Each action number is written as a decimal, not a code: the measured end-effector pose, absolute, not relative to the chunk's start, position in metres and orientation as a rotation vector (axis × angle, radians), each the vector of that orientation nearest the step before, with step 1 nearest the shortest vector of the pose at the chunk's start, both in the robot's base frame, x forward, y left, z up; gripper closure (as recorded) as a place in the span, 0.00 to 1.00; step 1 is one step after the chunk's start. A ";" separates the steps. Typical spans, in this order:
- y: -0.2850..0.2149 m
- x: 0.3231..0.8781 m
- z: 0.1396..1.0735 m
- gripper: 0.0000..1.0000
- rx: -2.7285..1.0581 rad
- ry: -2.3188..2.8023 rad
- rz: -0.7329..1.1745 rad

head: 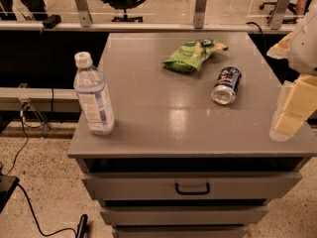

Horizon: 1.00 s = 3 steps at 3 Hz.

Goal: Place pepsi can upright

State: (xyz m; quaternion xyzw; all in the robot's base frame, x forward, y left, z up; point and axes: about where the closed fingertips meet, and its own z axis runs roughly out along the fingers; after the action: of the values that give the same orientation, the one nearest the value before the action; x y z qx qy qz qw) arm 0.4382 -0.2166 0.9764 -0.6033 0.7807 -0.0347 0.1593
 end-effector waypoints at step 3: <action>-0.222 0.513 0.981 0.00 -1.533 2.308 -0.051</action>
Offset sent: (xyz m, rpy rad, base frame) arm 0.0710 -0.0108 0.0014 0.0180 0.0090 -0.0878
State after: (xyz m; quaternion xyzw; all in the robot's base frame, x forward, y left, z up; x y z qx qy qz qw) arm 0.5130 -0.2216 0.9806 -0.5436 0.8187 -0.0182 0.1842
